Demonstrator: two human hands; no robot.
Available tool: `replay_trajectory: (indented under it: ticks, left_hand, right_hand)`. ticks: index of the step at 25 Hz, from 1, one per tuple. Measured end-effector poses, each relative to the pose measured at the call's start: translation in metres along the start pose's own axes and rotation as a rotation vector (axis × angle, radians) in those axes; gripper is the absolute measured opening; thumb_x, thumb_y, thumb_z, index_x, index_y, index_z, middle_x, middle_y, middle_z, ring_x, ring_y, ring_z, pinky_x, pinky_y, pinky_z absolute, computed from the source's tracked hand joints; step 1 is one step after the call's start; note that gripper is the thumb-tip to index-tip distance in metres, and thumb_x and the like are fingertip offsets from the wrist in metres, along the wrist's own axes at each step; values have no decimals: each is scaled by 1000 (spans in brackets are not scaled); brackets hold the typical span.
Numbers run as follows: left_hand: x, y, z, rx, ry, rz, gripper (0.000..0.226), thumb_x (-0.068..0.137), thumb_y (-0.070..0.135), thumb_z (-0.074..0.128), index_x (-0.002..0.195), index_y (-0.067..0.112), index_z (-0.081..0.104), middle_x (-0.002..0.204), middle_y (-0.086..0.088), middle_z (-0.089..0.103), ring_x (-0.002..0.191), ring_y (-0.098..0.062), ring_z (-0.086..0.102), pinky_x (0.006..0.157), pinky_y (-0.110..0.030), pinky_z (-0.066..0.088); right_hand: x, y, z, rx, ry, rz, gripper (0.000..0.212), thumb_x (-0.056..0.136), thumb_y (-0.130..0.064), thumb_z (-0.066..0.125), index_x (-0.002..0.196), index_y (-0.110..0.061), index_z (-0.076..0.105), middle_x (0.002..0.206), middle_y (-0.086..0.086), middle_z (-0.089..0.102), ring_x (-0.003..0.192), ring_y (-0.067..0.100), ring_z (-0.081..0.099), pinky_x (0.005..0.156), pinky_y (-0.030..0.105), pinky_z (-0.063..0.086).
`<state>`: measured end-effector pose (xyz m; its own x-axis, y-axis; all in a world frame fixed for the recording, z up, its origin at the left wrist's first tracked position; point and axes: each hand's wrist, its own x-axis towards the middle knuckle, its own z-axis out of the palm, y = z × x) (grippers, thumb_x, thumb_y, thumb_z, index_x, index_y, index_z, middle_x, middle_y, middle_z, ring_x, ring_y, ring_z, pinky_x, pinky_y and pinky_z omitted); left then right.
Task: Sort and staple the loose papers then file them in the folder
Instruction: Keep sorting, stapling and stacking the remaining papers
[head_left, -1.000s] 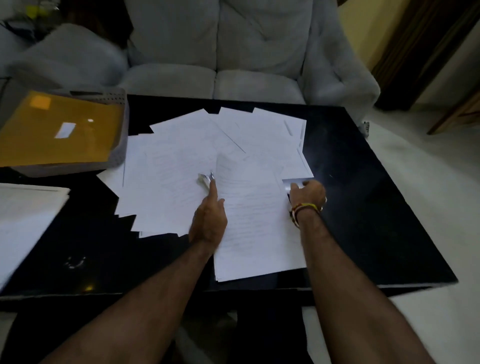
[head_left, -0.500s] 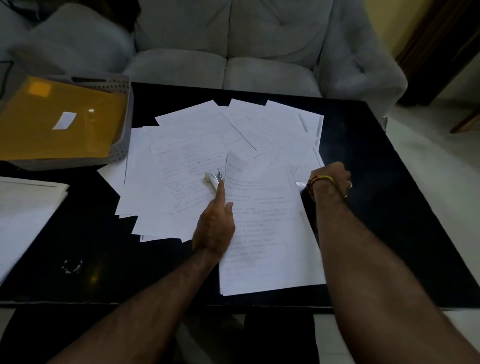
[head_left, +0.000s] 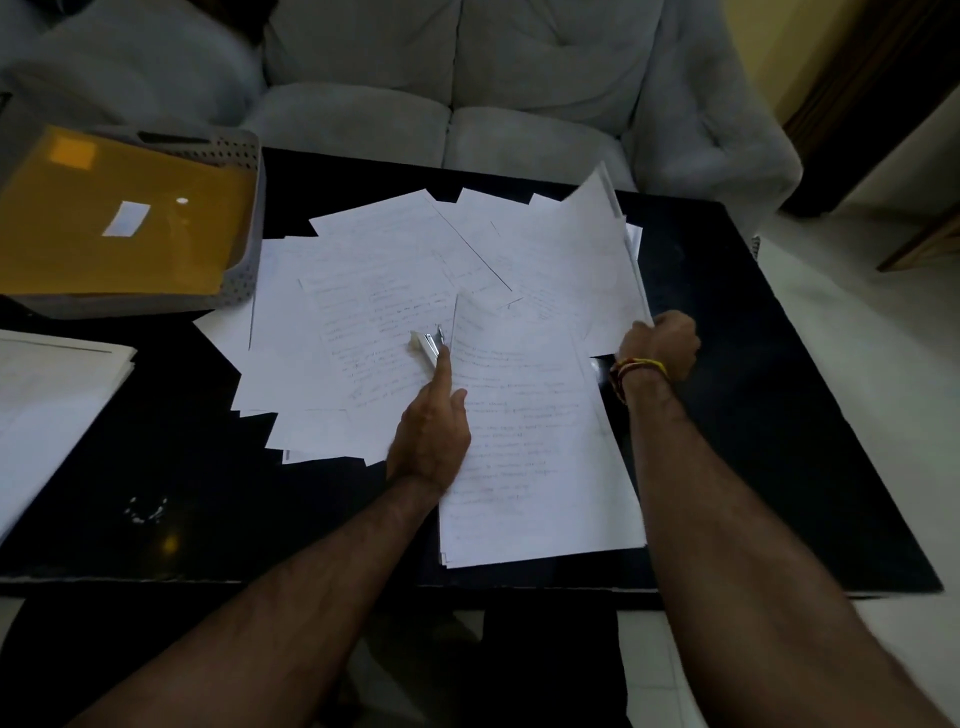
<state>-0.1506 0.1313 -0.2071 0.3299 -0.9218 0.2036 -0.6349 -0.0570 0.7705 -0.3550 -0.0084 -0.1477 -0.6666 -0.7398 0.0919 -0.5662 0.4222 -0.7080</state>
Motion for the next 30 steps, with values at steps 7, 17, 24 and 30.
replay_trajectory:
  ticks: [7, 17, 24, 30]
  left_hand:
    - [0, 2, -9, -49, -46, 35, 66, 96, 14, 50, 153, 22, 17, 119, -17, 62, 104, -33, 60, 94, -39, 48]
    - [-42, -28, -70, -179, 238, -225, 56, 95, 11, 56, 146, 3, 33, 138, -20, 50, 126, -35, 50, 103, -33, 38]
    - [-38, -45, -85, -224, 218, -318, 43, 102, 25, 42, 142, 10, 44, 132, -13, 59, 121, -30, 55, 99, -33, 43]
    - [-39, -50, -88, -206, 79, -246, 60, 92, 7, 55, 147, 17, 35, 134, -5, 57, 121, -25, 55, 97, -23, 40]
  right_hand:
    - [-37, -55, -106, 362, 457, -390, 9, 90, -7, 58, 93, -3, 65, 95, 11, 64, 90, 19, 60, 71, 17, 46]
    - [-126, 8, -47, 410, -532, 117, 9, 65, -3, 54, 65, -3, 62, 51, 10, 51, 38, 20, 46, 42, 24, 38]
    - [-144, 60, -38, -42, -751, -141, 20, 65, -9, 66, 53, -9, 50, 55, 1, 46, 53, 18, 45, 50, 21, 36]
    - [-136, 59, -40, -88, -902, -217, 33, 71, -36, 80, 67, -11, 59, 64, 0, 53, 57, 14, 50, 53, 21, 43]
